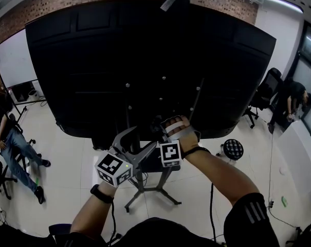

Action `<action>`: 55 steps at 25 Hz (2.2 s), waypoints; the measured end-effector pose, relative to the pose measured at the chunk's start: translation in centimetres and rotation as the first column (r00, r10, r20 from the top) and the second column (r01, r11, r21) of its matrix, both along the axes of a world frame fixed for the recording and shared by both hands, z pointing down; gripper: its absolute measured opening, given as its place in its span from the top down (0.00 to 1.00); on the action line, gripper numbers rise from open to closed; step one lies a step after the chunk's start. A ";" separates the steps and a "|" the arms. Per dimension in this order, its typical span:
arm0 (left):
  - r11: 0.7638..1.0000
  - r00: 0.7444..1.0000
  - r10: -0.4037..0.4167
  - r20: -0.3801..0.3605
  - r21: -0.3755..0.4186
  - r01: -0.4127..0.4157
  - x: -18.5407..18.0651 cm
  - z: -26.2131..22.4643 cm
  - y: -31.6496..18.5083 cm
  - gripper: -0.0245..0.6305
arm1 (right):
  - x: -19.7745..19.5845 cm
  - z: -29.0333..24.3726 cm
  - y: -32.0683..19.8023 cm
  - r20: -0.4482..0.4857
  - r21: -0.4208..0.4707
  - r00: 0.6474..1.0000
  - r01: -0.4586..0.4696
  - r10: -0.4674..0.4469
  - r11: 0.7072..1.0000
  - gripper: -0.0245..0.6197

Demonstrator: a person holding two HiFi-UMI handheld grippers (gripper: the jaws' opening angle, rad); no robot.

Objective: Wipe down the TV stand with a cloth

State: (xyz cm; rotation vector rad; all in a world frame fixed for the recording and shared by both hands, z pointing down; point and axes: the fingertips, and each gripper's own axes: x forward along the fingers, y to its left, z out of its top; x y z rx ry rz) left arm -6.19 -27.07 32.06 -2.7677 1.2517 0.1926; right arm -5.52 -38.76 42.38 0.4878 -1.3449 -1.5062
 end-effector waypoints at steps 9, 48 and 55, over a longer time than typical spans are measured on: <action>1.000 1.000 -0.004 -0.001 -0.013 0.004 0.5 0.6 0.1 0.46 | 0.1 -1.7 3.3 0.221 -0.127 0.975 0.063 -0.033 0.990 0.90; 0.989 0.997 0.064 0.053 0.130 -0.070 15.8 -7.8 -3.7 0.45 | 20.2 -21.5 -4.1 0.771 -0.086 0.637 0.092 0.008 0.992 0.90; 0.985 0.993 0.106 0.053 0.128 -0.112 19.5 -7.6 -4.3 0.46 | 26.6 -21.5 -5.5 0.800 -0.114 0.595 0.020 0.080 0.993 0.90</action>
